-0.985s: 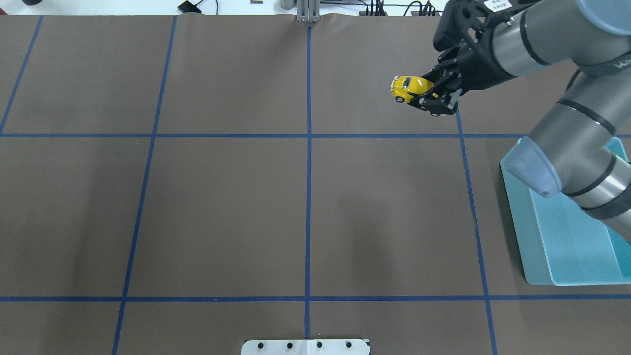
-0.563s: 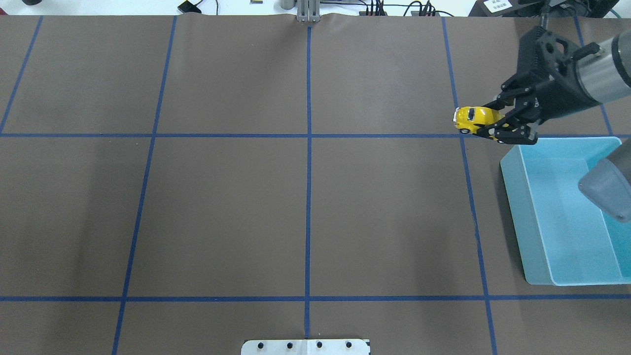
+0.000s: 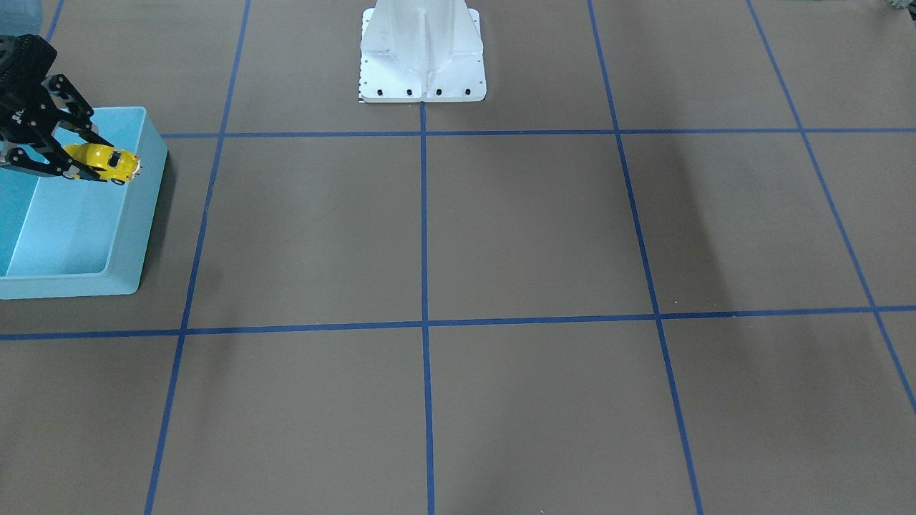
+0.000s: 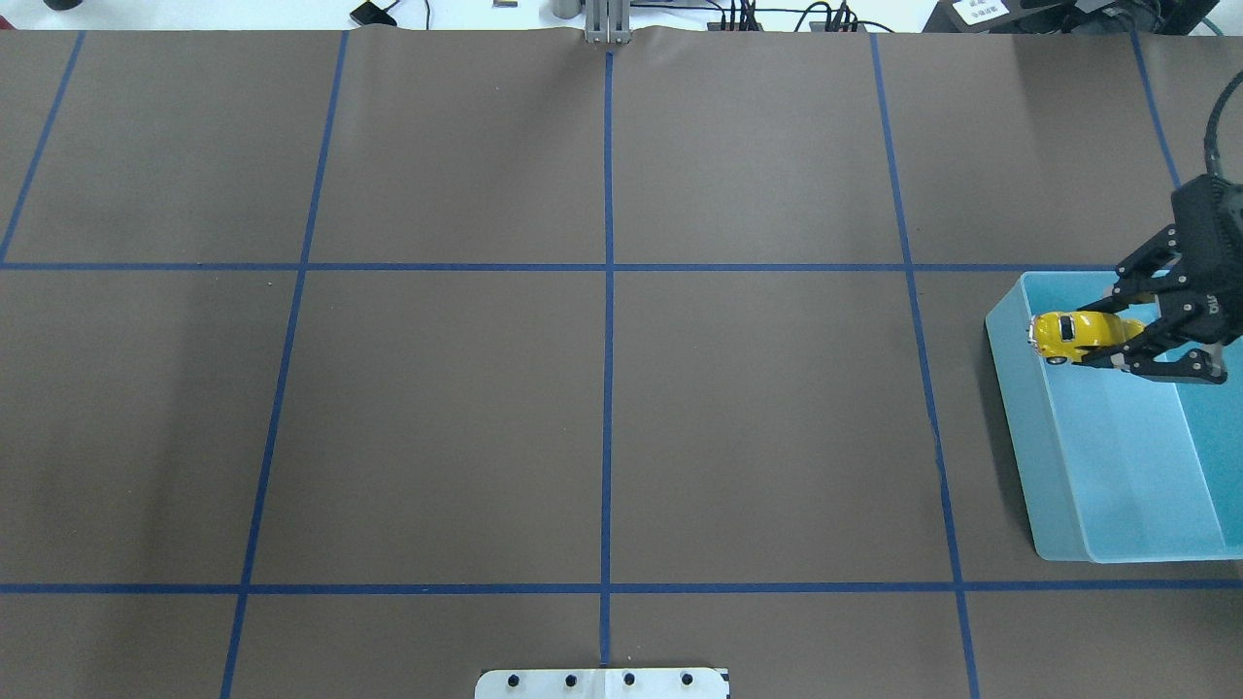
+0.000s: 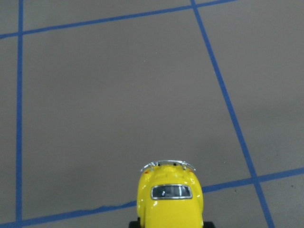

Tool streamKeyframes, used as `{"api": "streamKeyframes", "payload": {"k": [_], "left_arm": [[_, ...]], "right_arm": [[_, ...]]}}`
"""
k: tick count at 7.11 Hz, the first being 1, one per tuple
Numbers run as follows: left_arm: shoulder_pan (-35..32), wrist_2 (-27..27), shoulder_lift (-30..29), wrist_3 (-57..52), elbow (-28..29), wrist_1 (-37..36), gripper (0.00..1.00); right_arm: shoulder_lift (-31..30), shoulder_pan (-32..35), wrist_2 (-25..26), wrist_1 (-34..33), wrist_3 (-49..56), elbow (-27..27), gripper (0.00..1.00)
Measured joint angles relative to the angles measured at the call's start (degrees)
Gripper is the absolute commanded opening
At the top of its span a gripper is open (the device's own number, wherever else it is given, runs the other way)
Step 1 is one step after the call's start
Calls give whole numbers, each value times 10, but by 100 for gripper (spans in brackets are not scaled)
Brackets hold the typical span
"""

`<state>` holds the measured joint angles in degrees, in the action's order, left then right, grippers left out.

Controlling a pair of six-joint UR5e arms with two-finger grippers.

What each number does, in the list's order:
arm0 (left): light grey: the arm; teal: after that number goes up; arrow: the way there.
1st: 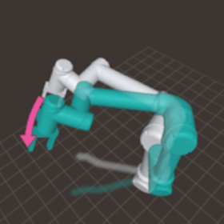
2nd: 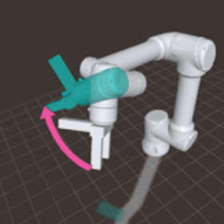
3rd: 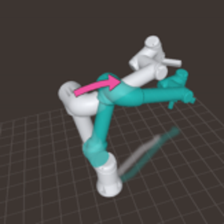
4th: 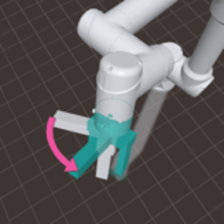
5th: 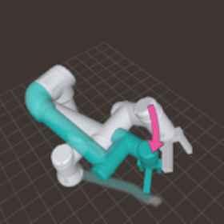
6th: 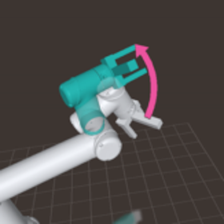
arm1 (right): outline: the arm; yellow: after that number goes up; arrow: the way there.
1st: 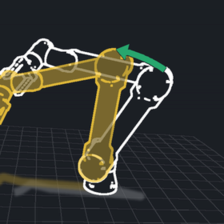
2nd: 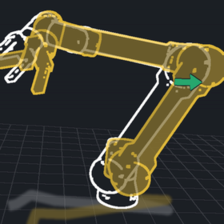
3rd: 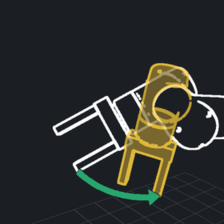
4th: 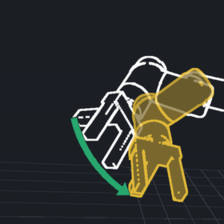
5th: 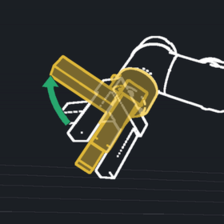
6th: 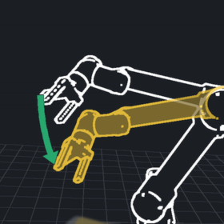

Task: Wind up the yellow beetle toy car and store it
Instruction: 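Lower the car into the blue bin and open the right gripper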

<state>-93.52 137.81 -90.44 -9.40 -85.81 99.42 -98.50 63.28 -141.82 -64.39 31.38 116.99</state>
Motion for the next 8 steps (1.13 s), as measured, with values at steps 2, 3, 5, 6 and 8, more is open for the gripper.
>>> {"api": "streamKeyframes", "payload": {"k": [2, 3, 5, 6, 8], "left_arm": [[0, 0, 0, 0, 0, 0, 99], [0, 0, 0, 0, 0, 0, 99], [0, 0, -1, 0, -1, 0, 99], [0, 0, -1, 0, -1, 0, 99], [0, 0, -1, 0, -1, 0, 99]], "right_arm": [[-62, 15, -10, 15, 76, -9, 0], [-82, 19, -9, 18, 107, -21, 0], [-90, 18, -1, 20, 131, -53, 0], [-78, 16, 6, 20, 131, -72, 0], [-44, 15, 14, 21, 128, -114, 0]]}}
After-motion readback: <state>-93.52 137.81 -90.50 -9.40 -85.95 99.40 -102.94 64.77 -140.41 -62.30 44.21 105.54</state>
